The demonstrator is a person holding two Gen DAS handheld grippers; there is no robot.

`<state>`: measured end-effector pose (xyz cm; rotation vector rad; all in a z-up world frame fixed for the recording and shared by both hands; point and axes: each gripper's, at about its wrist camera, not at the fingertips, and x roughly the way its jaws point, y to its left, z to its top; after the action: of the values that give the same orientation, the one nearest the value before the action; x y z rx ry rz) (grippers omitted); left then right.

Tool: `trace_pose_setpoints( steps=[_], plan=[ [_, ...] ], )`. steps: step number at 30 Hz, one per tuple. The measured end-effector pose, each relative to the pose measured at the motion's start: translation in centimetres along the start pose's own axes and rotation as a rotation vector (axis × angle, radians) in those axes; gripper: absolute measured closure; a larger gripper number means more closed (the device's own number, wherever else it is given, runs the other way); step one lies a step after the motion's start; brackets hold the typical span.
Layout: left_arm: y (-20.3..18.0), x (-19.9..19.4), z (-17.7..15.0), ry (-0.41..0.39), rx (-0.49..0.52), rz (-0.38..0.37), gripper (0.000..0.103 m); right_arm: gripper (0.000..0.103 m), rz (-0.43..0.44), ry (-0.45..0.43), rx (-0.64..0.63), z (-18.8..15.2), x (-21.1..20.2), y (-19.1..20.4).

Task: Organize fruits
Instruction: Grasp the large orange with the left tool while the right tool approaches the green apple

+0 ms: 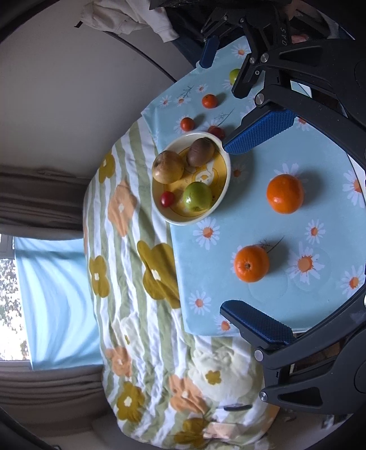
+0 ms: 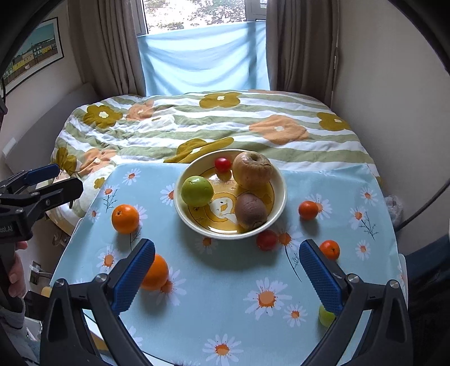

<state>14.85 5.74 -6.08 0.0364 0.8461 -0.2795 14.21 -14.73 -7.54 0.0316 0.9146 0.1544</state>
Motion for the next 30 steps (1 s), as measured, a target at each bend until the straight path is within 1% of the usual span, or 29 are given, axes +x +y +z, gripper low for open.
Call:
trace_pose_setpoints(
  steps=[6, 9, 11, 16, 23, 29, 30],
  plan=[
    [-1.3, 0.5, -1.5, 0.027, 0.009, -0.015, 0.000, 0.001, -0.053, -0.003, 0.073, -2.2, -1.9, -2.0],
    [-1.9, 1.1, -2.4, 0.037, -0.009, -0.012, 0.000, 0.001, -0.092, -0.010, 0.085, -3.2, -2.3, -3.3],
    [-2.4, 1.9, -3.2, 0.054, -0.025, -0.003, 0.000, 0.001, -0.099, -0.013, 0.098, -3.8, -2.1, -4.4],
    [-3.9, 4.1, -5.4, 0.082, -0.058, 0.034, 0.000, 0.001, -0.101, 0.018, 0.128, -5.4, -0.5, -7.8],
    [-6.0, 7.4, -8.1, 0.129, -0.065, 0.074, 0.000, 0.001, -0.110, 0.057, 0.102, -7.8, 1.3, -11.2],
    [-6.7, 9.4, -9.3, 0.151, -0.073, 0.107, 0.000, 0.001, -0.110, 0.081, 0.115, -9.3, 2.6, -13.3],
    [-6.7, 9.7, -9.4, 0.157, -0.073, 0.113, 0.002, 0.001, -0.111, 0.084, 0.116, -9.5, 2.7, -13.5]
  ],
)
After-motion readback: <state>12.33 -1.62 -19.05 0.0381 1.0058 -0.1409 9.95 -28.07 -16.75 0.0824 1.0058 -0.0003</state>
